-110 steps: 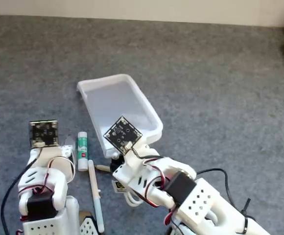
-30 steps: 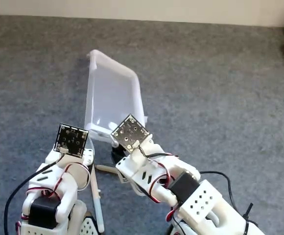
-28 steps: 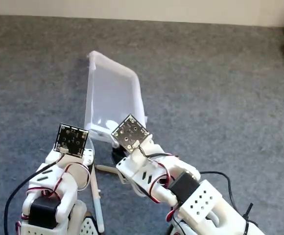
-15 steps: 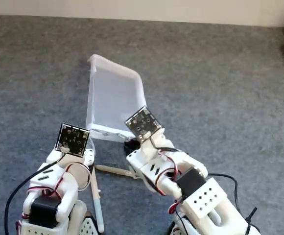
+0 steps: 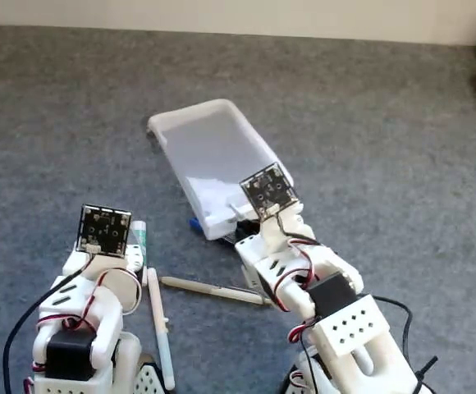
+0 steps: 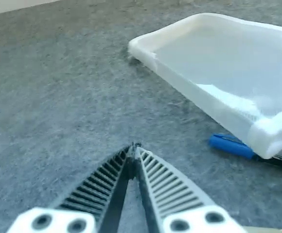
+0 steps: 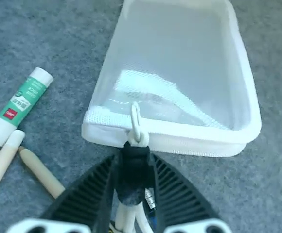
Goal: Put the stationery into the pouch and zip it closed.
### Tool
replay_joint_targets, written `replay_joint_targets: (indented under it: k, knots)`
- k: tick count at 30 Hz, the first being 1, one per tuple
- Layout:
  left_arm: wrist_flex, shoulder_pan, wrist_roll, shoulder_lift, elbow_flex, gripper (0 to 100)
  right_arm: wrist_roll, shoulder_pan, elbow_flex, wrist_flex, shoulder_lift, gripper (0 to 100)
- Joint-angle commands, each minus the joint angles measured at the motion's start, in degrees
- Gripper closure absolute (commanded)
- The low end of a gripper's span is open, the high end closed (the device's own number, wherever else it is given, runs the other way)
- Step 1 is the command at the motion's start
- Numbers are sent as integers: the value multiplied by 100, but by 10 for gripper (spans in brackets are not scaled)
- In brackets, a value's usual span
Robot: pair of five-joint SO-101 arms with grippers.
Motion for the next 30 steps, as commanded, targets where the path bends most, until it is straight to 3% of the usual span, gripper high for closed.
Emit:
replay_joint_targets:
  k: [1,17,30]
  knots:
    - [-114,-171,-44,40,-40,994,70,180,-48,13,-189,995]
    - [-114,-171,-44,40,-40,994,79,752,-66,13,-189,995]
    - [-114,-171,-44,40,-40,994,79,769,-66,22,-198,995]
